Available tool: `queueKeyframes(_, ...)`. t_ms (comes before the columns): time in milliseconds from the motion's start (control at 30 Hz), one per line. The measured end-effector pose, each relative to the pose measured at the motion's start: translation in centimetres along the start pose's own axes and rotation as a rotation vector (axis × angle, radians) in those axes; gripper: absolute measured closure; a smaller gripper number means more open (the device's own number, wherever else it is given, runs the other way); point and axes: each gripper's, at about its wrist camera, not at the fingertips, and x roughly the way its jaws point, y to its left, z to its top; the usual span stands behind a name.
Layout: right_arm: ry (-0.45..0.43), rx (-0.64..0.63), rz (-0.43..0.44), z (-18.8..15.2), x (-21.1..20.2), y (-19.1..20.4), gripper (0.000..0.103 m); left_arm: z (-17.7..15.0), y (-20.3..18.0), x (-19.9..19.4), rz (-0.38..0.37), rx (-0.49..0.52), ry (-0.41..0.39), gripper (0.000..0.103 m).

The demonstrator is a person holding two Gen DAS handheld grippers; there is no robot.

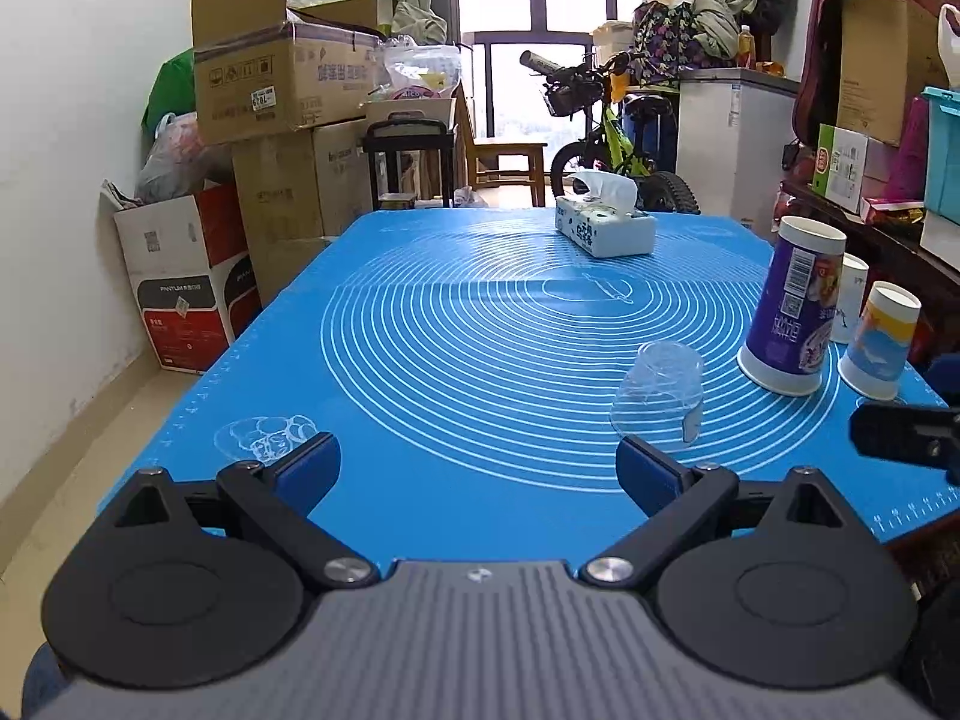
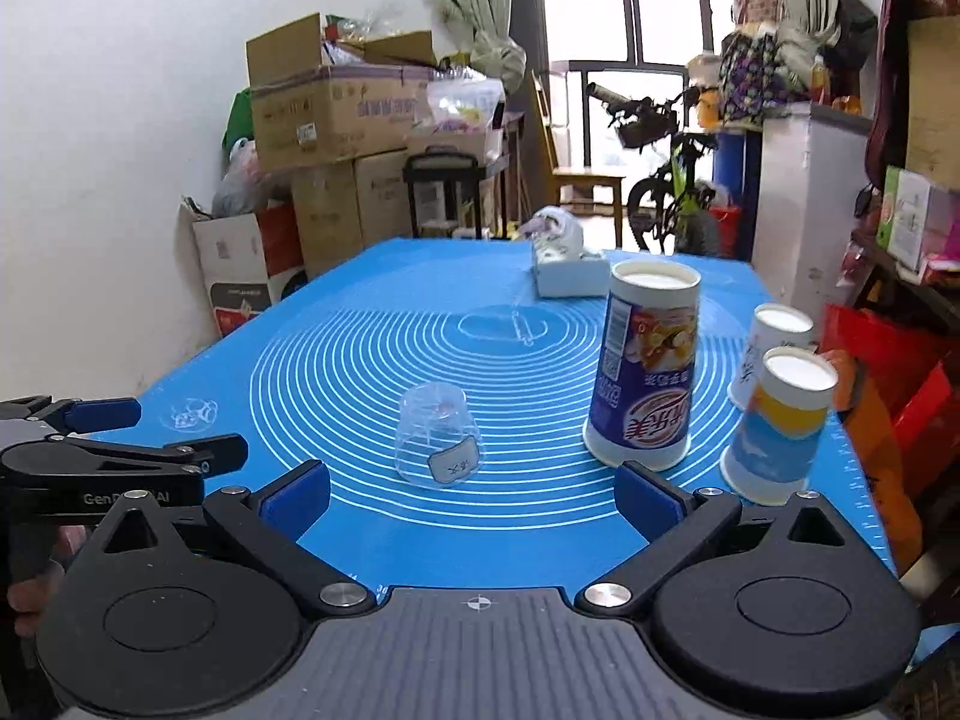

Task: Flip cup upside down
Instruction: 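Open the right tool and withdraw from the inverted cup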

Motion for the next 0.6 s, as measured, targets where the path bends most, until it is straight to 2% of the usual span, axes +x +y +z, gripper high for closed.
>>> queueKeyframes(167,-0.021,0.030,-0.007,-0.3,-1.5,-0.2,0.003,-0.4,-0.2,-0.8,0.012,0.009,-0.003,0.005)
queueKeyframes(600,-0.010,0.072,-0.003,-1.7,-2.4,-0.7,0.003,-1.1,-0.7,-1.9,0.017,0.039,-0.016,0.005)
